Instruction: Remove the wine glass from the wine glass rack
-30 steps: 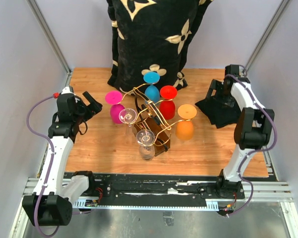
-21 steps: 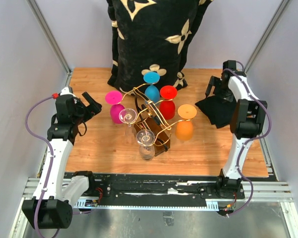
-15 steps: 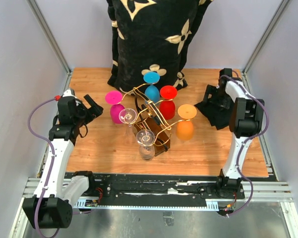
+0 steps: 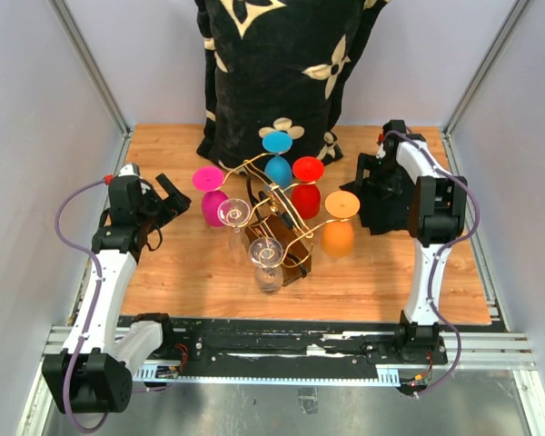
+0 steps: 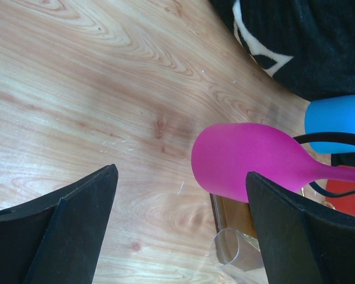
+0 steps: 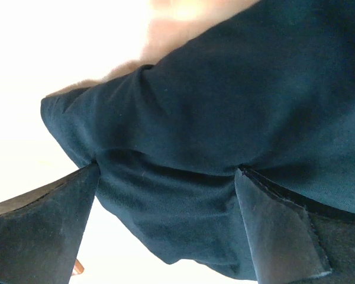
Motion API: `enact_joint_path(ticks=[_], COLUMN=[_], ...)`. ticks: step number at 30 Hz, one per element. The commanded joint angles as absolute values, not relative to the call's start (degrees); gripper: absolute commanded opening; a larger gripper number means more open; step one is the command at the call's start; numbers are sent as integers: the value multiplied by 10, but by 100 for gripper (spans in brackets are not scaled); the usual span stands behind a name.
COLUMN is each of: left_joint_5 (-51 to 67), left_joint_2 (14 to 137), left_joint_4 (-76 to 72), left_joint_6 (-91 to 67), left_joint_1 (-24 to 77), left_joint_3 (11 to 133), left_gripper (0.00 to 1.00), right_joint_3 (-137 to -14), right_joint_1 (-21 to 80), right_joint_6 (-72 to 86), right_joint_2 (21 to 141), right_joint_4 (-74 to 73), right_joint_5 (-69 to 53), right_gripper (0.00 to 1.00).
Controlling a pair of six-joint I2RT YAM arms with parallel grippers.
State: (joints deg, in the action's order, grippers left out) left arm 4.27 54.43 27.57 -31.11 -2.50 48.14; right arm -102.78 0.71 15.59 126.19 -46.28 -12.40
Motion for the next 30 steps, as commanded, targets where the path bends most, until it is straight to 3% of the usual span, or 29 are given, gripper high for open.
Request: enact_joint_path(ticks=[1, 11, 17, 23, 30], left_joint_5=[48, 37, 46, 43, 22], left_joint_2=[526, 520, 523, 519, 532], left_joint_4=[277, 300, 298, 306, 326], left_joint_6=[-312, -299, -304, -304, -293], left_joint_1=[-26, -26, -26, -26, -26], left_joint_3=[484, 500, 502, 505, 523], left_gripper=[95, 95, 95, 95, 95], right_joint_3=[-1126, -1212, -1266, -1433, -1480], right_joint_1=[-15, -113, -120, -91, -49], right_joint_6=[155, 171, 129, 119, 99], right_joint_2=[1342, 1387, 1409, 1503, 1537], right_joint_4=[-501, -498, -417, -441, -340], right_joint_5=[-73, 61, -20, -103, -154], right_gripper=[98, 98, 98, 98, 99])
